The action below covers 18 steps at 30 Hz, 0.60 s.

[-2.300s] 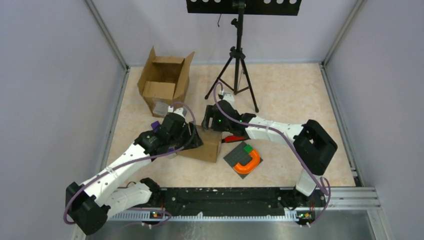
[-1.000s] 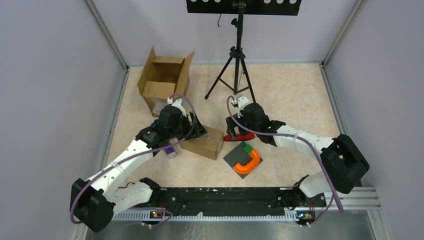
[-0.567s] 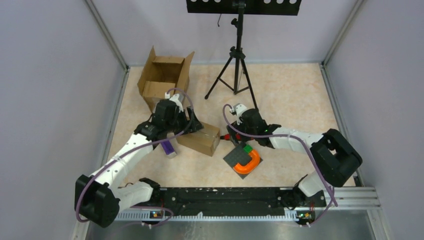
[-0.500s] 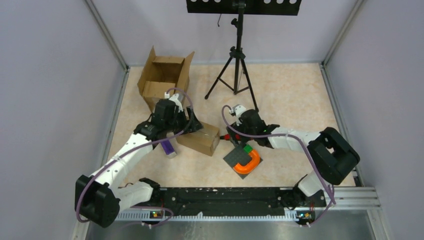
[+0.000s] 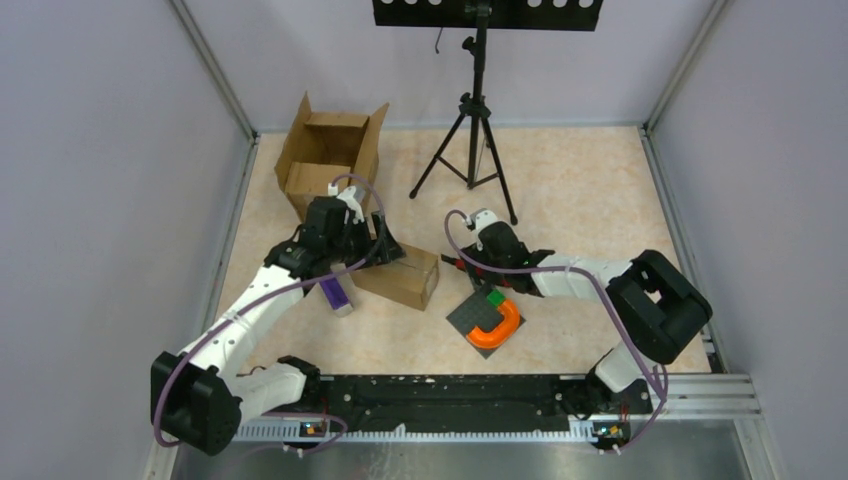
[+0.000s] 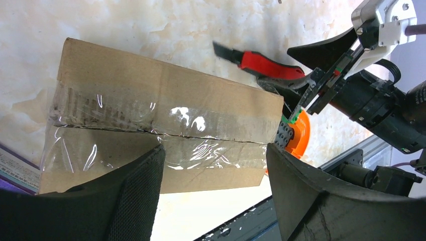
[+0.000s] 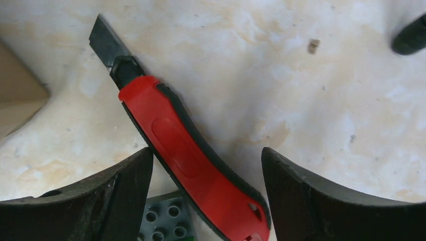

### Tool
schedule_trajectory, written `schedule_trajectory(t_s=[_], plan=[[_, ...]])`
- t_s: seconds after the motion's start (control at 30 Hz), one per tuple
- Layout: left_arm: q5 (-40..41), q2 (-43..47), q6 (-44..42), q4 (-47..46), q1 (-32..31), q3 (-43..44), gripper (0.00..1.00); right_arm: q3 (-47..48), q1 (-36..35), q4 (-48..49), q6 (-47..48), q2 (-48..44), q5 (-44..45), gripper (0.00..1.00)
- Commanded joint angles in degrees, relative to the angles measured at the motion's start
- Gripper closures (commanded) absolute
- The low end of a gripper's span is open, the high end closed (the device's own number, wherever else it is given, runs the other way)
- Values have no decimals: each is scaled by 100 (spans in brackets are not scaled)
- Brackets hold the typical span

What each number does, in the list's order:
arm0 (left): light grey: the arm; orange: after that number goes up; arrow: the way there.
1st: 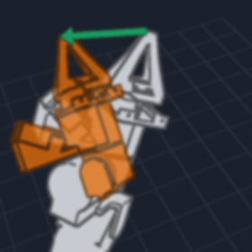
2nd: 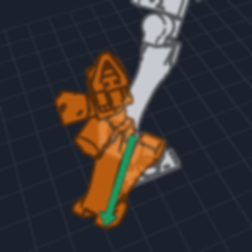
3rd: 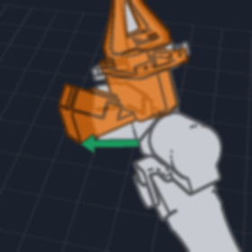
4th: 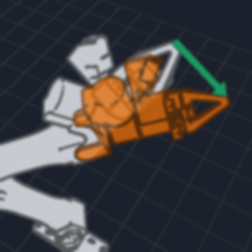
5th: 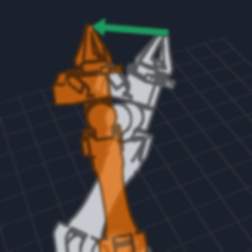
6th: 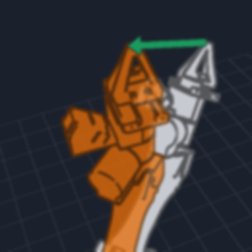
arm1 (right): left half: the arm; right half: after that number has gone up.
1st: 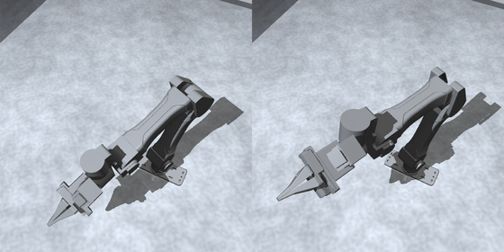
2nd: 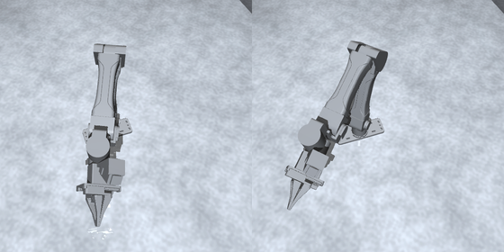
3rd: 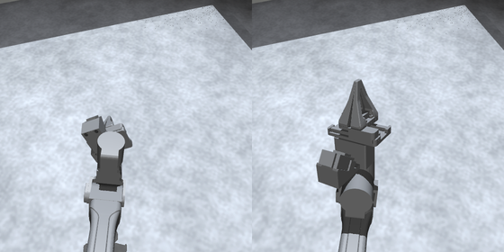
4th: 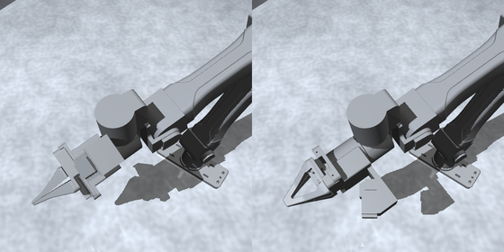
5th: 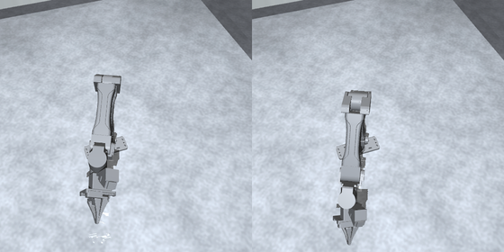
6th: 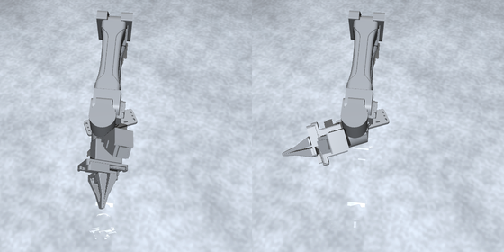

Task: Unpack the express box
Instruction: Pick up the knife at the center of the board.

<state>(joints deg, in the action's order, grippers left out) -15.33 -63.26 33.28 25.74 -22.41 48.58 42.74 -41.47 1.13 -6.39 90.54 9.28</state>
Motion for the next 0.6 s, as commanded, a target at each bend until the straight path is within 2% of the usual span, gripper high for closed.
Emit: schedule_trajectory(t_s=[0.0, 0.07, 0.2, 0.33, 0.47, 0.57], plan=[[-115, 0, -67, 270, 35, 177, 22, -10, 5, -93, -362, -54, 686, 22], [-159, -2, -67, 291, 35, 201, 22, 115, 8, -361, -462, 30, 583, 22], [-266, 3, -60, 285, 33, 262, 20, 124, 8, -236, -647, 154, 311, 23], [-385, 45, -51, 292, 33, 430, 16, 139, 8, -214, -729, 278, 209, 32], [-452, 75, -45, 334, 34, 699, 13, 151, 8, -211, -790, 213, 189, 52], [-504, 86, -19, 381, 30, 939, 12, 223, 8, -368, -784, 58, 236, 78]])
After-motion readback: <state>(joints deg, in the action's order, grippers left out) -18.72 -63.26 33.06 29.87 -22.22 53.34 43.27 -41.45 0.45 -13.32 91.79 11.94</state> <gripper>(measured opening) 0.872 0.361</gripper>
